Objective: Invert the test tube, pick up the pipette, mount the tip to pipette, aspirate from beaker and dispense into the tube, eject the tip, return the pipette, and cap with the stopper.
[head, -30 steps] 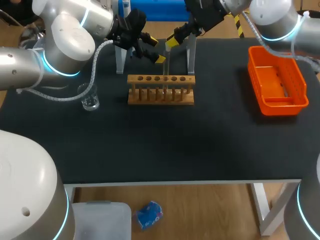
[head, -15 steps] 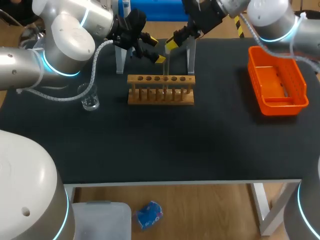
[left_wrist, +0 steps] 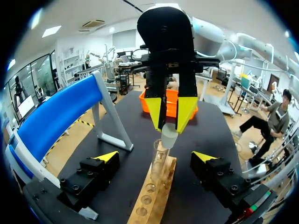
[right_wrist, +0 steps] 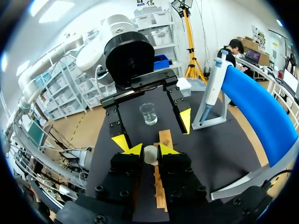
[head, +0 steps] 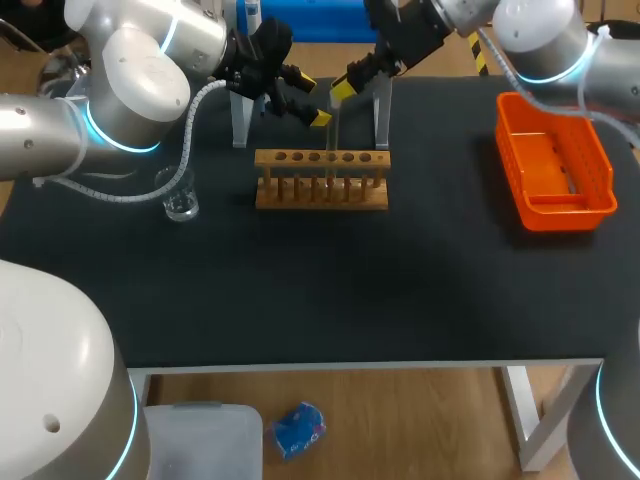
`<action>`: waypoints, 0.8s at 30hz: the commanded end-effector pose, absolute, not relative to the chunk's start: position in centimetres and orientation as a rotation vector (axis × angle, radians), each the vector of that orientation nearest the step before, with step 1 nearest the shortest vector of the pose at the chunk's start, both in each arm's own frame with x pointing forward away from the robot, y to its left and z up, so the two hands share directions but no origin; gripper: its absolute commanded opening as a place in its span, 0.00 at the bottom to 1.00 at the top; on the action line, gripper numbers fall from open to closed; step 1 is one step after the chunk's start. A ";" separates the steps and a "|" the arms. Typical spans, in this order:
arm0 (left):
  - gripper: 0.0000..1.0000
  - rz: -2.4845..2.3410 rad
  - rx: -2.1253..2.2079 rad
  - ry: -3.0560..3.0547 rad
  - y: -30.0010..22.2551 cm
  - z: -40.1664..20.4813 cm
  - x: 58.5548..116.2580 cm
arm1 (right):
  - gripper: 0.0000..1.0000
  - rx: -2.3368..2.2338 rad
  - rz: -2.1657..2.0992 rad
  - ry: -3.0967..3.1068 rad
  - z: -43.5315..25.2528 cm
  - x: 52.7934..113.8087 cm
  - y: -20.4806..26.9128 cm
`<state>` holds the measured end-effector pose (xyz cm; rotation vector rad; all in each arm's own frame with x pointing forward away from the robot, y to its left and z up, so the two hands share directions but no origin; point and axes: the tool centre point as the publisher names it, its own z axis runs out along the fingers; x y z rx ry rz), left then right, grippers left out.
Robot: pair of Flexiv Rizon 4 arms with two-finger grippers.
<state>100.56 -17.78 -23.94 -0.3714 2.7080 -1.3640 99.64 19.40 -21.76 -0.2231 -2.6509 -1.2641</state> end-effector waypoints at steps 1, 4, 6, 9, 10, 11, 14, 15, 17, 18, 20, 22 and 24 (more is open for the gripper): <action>1.00 -1.361 -0.371 2.715 -17.8 -23.9 100.7 | 0.00 -0.215 -1.259 -2.649 -21.6 99.9 19.5; 1.00 -1.361 -0.371 2.715 -17.8 -23.9 100.7 | 0.00 -0.209 -1.264 -2.649 -21.4 100.0 19.5; 1.00 -1.361 -0.371 2.715 -17.8 -23.9 100.7 | 0.00 -0.206 -1.268 -2.648 -21.2 100.1 19.5; 1.00 -1.361 -0.371 2.715 -17.8 -23.9 100.7 | 0.00 -0.203 -1.271 -2.649 -21.2 100.1 19.6; 1.00 -1.361 -0.371 2.715 -17.8 -23.9 100.7 | 0.00 -0.202 -1.271 -2.649 -21.2 100.1 19.6; 1.00 -1.361 -0.371 2.715 -17.8 -23.9 100.7 | 0.00 -0.202 -1.270 -2.649 -21.2 100.1 19.6; 1.00 -1.361 -0.371 2.715 -17.8 -23.9 100.7 | 0.00 -0.207 -1.269 -2.643 -21.5 100.2 19.6; 1.00 -1.361 -0.371 2.715 -17.8 -23.9 100.7 | 0.00 -0.209 -1.267 -2.641 -21.6 100.2 19.6; 1.00 -1.361 -0.371 2.715 -17.8 -23.9 100.7 | 0.00 -0.212 -1.265 -2.636 -21.9 100.1 19.6; 1.00 -1.361 -0.371 2.715 -17.8 -23.9 100.7 | 0.00 -0.212 -1.264 -2.635 -21.9 100.0 19.6; 1.00 -1.361 -0.371 2.715 -17.8 -23.9 100.7 | 0.00 -0.214 -1.262 -2.631 -22.0 100.0 19.6; 1.00 -1.361 -0.371 2.715 -17.8 -23.9 100.7 | 0.00 -0.214 -1.262 -2.629 -22.1 99.9 19.6; 1.00 -1.361 -0.371 2.715 -17.8 -23.9 100.7 | 0.00 -0.214 -1.260 -2.627 -22.2 99.8 19.6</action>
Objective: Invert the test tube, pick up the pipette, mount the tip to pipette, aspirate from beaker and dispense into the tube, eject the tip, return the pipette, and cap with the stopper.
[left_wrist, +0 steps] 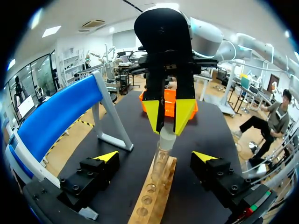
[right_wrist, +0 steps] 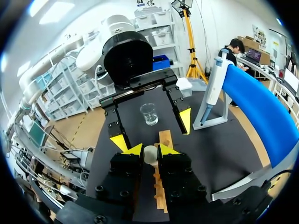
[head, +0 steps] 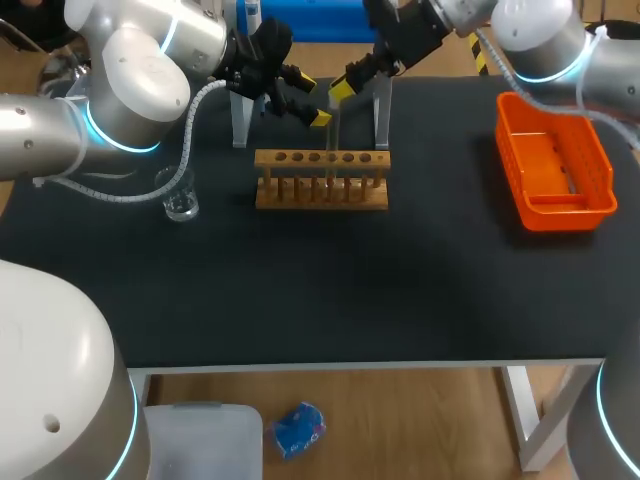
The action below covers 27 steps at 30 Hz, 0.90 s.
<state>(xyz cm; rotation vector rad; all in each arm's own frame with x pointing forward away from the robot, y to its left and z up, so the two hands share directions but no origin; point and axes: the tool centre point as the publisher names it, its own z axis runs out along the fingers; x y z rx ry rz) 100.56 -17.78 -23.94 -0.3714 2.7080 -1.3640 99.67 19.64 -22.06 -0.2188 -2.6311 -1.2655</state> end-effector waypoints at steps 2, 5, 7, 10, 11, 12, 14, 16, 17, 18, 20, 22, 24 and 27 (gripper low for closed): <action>1.00 -1.361 -0.371 2.715 -17.8 -23.9 100.7 | 0.00 -0.214 -1.259 -2.626 -22.2 99.8 19.6; 1.00 -1.361 -0.371 2.715 -17.8 -23.9 100.7 | 0.00 -0.211 -1.256 -2.624 -22.2 99.7 19.6; 1.00 -1.361 -0.371 2.715 -17.8 -23.9 100.7 | 0.00 -0.211 -1.254 -2.624 -22.2 99.7 19.6; 1.00 -1.361 -0.371 2.715 -17.8 -23.9 100.7 | 0.00 -0.212 -1.248 -2.624 -22.3 99.6 19.6; 1.00 -1.361 -0.371 2.715 -17.8 -23.9 100.7 | 0.00 -0.213 -1.246 -2.625 -22.3 99.6 19.6; 1.00 -1.361 -0.371 2.715 -17.8 -23.9 100.7 | 0.00 -0.213 -1.242 -2.627 -22.4 99.6 19.6; 1.00 -1.361 -0.371 2.715 -17.8 -23.9 100.7 | 0.00 -0.213 -1.239 -2.628 -22.4 99.6 19.6; 1.00 -1.361 -0.371 2.715 -17.8 -23.9 100.7 | 0.00 -0.213 -1.235 -2.629 -22.5 99.6 19.6; 1.00 -1.361 -0.371 2.715 -17.8 -23.9 100.7 | 0.00 -0.214 -1.232 -2.629 -22.5 99.5 19.7; 1.00 -1.361 -0.371 2.715 -17.8 -23.9 100.7 | 0.00 -0.214 -1.230 -2.629 -22.6 99.5 19.7; 1.00 -1.361 -0.371 2.715 -17.8 -23.9 100.7 | 0.00 -0.215 -1.226 -2.629 -22.7 99.5 19.7; 1.00 -1.361 -0.371 2.715 -17.8 -23.9 100.7 | 0.00 -0.214 -1.221 -2.629 -22.8 99.5 19.8; 1.00 -1.361 -0.371 2.715 -17.8 -23.9 100.7 | 0.00 -0.214 -1.218 -2.629 -22.9 99.5 19.8; 1.00 -1.361 -0.371 2.715 -17.8 -23.9 100.7 | 0.00 -0.215 -1.214 -2.629 -23.1 99.5 19.8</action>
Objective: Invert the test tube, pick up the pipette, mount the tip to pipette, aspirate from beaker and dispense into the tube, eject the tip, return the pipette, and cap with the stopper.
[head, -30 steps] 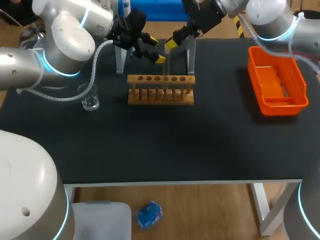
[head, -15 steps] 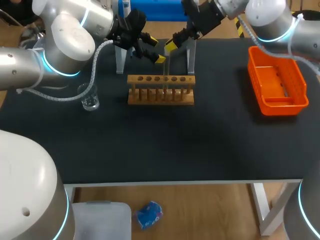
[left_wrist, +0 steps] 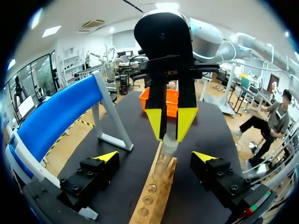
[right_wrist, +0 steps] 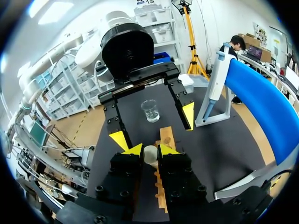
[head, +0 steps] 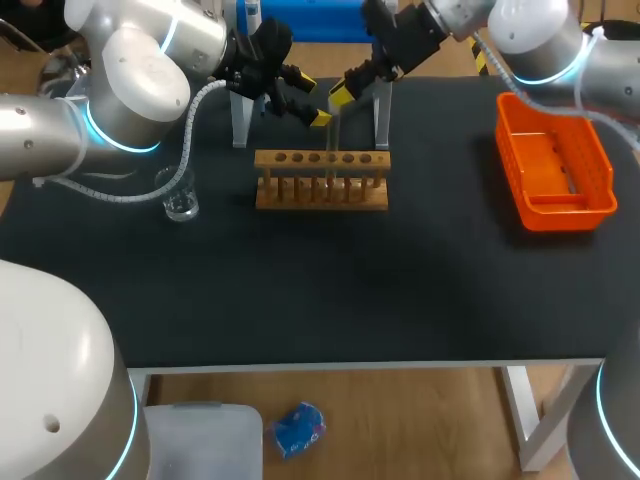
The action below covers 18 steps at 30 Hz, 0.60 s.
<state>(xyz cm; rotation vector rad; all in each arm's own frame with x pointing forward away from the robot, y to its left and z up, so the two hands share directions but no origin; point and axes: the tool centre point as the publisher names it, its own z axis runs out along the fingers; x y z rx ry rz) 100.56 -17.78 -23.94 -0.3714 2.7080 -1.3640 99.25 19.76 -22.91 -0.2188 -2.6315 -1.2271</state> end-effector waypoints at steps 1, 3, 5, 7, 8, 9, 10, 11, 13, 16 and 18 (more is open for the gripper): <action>1.00 -1.361 -0.371 2.715 -17.8 -23.9 100.7 | 0.00 -0.216 -1.211 -2.630 -23.1 99.5 19.8; 1.00 -1.361 -0.371 2.715 -17.8 -23.9 100.7 | 0.00 -0.218 -1.209 -2.630 -23.2 99.5 19.7; 1.00 -1.361 -0.371 2.715 -17.8 -23.9 100.7 | 0.00 -0.221 -1.205 -2.630 -23.3 99.5 19.7; 1.00 -1.361 -0.371 2.715 -17.8 -23.9 100.7 | 0.00 -0.223 -1.202 -2.631 -23.3 99.5 19.6; 1.00 -1.361 -0.371 2.715 -17.8 -23.9 100.7 | 0.00 -0.225 -1.199 -2.632 -23.4 99.5 19.6; 1.00 -1.361 -0.371 2.715 -17.8 -23.9 100.7 | 0.00 -0.226 -1.198 -2.633 -23.4 99.5 19.6; 1.00 -1.361 -0.371 2.715 -17.8 -23.9 100.7 | 0.00 -0.227 -1.196 -2.634 -23.4 99.5 19.6; 1.00 -1.361 -0.371 2.715 -17.8 -23.9 100.7 | 0.00 -0.229 -1.193 -2.636 -23.5 99.5 19.6; 1.00 -1.361 -0.371 2.715 -17.8 -23.9 100.7 | 0.00 -0.233 -1.183 -2.642 -23.6 99.5 19.5; 1.00 -1.361 -0.371 2.715 -17.8 -23.9 100.7 | 0.00 -0.237 -1.164 -2.654 -23.9 99.5 19.6; 1.00 -1.361 -0.371 2.715 -17.8 -23.9 100.7 | 0.00 -0.240 -1.158 -2.657 -24.0 99.4 19.6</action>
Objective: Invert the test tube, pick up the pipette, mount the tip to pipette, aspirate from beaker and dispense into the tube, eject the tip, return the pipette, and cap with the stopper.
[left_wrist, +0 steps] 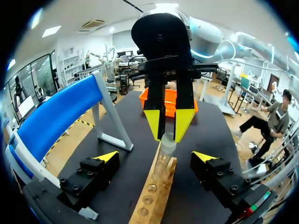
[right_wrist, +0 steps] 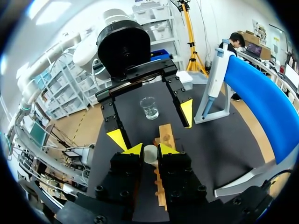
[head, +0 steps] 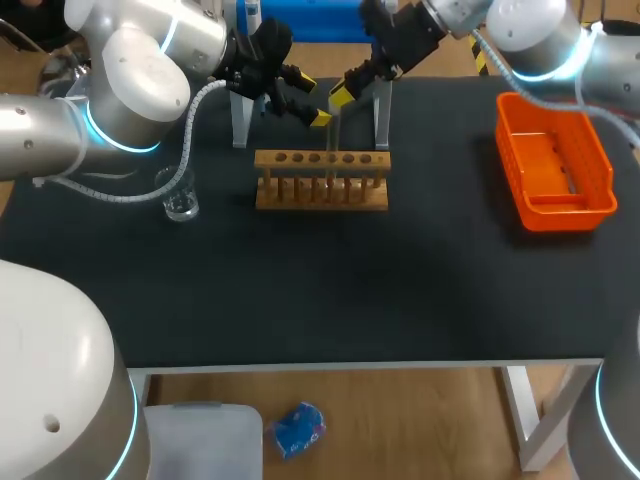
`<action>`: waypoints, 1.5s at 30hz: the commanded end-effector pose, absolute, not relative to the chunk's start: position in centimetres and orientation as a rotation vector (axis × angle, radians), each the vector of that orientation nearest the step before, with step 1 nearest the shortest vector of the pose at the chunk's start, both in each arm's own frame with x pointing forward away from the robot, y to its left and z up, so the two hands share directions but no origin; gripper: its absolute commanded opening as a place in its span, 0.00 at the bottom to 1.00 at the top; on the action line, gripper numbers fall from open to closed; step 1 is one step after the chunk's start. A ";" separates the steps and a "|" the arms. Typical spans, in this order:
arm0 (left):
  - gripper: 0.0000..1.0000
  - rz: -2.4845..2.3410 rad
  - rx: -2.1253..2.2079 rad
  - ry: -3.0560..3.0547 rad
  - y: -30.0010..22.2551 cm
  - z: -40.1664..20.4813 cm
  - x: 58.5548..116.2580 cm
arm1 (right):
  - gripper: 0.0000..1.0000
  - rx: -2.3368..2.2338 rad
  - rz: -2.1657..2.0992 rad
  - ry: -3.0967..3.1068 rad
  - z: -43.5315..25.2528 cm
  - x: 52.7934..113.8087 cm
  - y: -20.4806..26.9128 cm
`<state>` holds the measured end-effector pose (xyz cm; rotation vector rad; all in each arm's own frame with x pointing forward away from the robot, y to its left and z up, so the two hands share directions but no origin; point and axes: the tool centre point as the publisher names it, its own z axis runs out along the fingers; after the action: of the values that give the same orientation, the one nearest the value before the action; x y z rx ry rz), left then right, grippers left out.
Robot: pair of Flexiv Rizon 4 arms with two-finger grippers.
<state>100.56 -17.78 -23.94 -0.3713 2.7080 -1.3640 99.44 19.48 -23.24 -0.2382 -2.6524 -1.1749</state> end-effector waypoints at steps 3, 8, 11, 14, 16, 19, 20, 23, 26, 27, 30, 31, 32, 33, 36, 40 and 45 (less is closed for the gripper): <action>1.00 -1.361 -0.371 2.715 -17.8 -23.9 100.7 | 0.00 -0.244 -1.151 -2.662 -24.2 99.4 19.5; 1.00 -1.361 -0.371 2.715 -17.8 -23.9 100.7 | 0.00 -0.251 -1.155 -2.663 -24.2 99.4 19.4; 1.00 -1.361 -0.371 2.715 -17.8 -23.9 100.7 | 0.50 -0.249 -1.177 -2.656 -23.9 99.4 19.3; 1.00 -1.361 -0.371 2.715 -17.8 -23.9 100.7 | 1.00 -0.241 -1.192 -2.661 -23.5 99.3 19.2; 1.00 -1.361 -0.371 2.715 -17.8 -23.9 100.7 | 1.00 -0.234 -1.202 -2.658 -23.4 99.3 19.2; 1.00 -1.361 -0.371 2.715 -17.8 -23.9 100.7 | 1.00 -0.231 -1.220 -2.652 -23.3 99.0 19.0; 1.00 -1.361 -0.371 2.715 -17.8 -23.9 100.7 | 1.00 -0.229 -1.228 -2.650 -23.3 99.0 18.9; 1.00 -1.361 -0.371 2.715 -17.8 -23.9 100.7 | 1.00 -0.221 -1.257 -2.650 -23.1 98.7 18.7; 1.00 -1.361 -0.371 2.715 -17.8 -23.9 100.7 | 1.00 -0.189 -1.298 -2.662 -22.6 98.5 18.6; 1.00 -1.361 -0.371 2.715 -17.8 -23.9 100.7 | 1.00 -0.179 -1.310 -2.668 -22.5 98.5 18.6; 1.00 -1.361 -0.371 2.715 -17.8 -23.9 100.7 | 1.00 -0.120 -1.350 -2.680 -22.0 98.3 18.7; 1.00 -1.361 -0.371 2.715 -17.8 -23.9 100.7 | 1.00 -0.096 -1.364 -2.686 -21.9 98.2 18.7; 1.00 -1.361 -0.371 2.715 -17.8 -23.9 100.7 | 1.00 -0.077 -1.374 -2.689 -21.7 98.2 18.8; 1.00 -1.361 -0.371 2.715 -17.8 -23.9 100.7 | 1.00 -0.055 -1.385 -2.693 -21.6 98.1 18.8; 1.00 -1.361 -0.371 2.715 -17.8 -23.9 100.7 | 1.00 0.000 -1.415 -2.697 -21.3 98.0 18.9; 1.00 -1.361 -0.371 2.715 -17.8 -23.9 100.7 | 0.00 0.078 -1.518 -2.654 -21.0 97.8 19.0; 1.00 -1.361 -0.371 2.715 -17.8 -23.9 100.7 | 0.00 0.124 -1.578 -2.616 -20.8 97.6 18.9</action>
<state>100.57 -17.77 -23.94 -0.3715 2.7079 -1.3640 97.63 19.23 -20.41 0.1231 -2.6282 -1.5587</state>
